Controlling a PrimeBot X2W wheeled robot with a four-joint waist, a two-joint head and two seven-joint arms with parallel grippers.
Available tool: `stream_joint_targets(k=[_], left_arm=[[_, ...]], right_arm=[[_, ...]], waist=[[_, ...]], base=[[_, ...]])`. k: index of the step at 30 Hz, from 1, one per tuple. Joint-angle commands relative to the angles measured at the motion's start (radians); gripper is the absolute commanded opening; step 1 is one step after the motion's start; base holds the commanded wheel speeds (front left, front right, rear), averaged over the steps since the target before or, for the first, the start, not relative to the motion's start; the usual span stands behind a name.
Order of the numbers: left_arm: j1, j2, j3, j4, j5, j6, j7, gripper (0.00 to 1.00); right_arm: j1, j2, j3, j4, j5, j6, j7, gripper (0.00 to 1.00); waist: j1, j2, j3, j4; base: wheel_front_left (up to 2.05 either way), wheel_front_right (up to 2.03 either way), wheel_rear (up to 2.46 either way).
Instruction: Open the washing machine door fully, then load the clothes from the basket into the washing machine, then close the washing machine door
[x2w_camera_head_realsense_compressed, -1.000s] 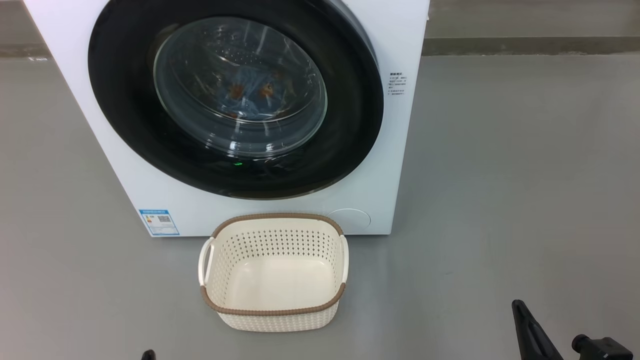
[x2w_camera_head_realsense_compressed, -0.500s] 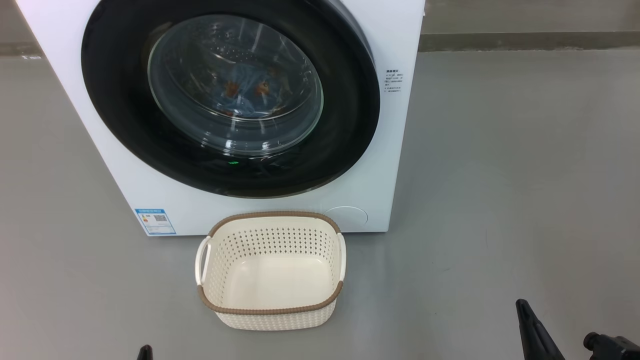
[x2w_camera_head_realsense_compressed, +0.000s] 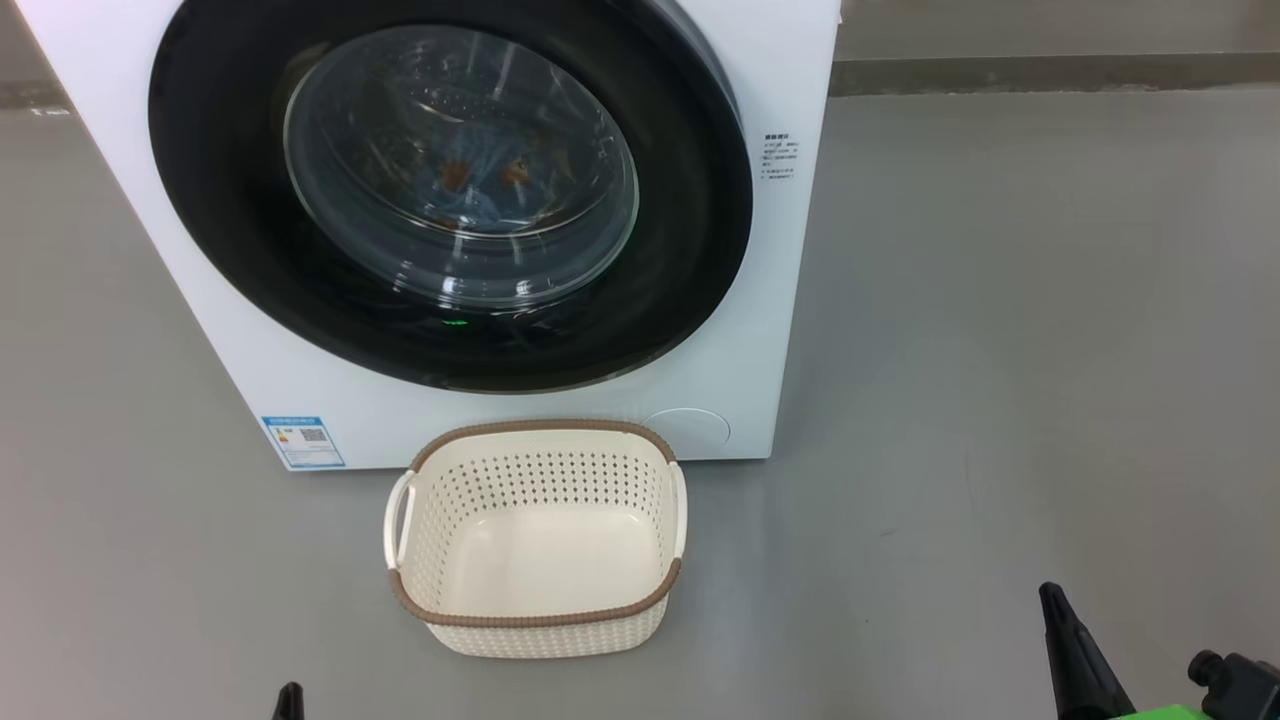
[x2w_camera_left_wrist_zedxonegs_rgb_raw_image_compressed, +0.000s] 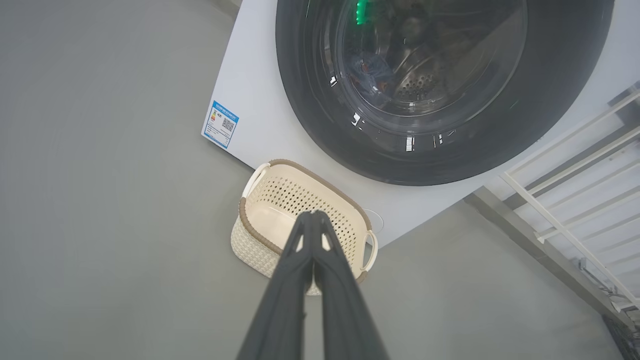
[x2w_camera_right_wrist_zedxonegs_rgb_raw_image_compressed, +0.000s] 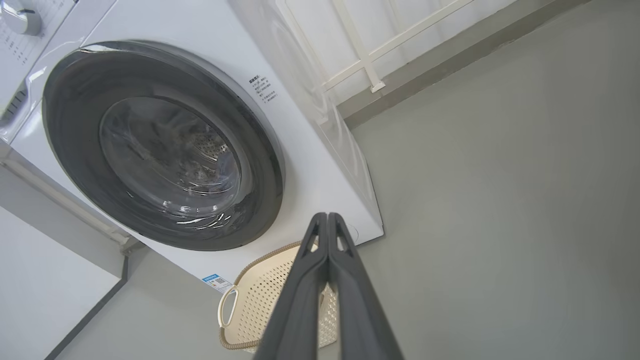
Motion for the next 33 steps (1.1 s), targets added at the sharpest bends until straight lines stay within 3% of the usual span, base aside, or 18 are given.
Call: stream_joint_targets(k=[1,33], left_arm=[[-0.052,0.013,0.021,-0.017,-0.024,-0.007,0.007,0.0],[-0.125,0.017,0.051,0.002,-0.36,-0.025,0.097,0.0]], right_arm=[[-0.046,-0.007,0.004,-0.02,0.034,-0.001,0.006,0.0],[-0.11,-0.008,-0.004,0.021,0.406,-0.002,0.098,0.0]], waist=[[-0.0001,0.0,0.001,-0.001],[-0.0001,0.0,0.017,-0.022]], base=[[0.0,0.0,0.0],[0.0,0.0,0.0]])
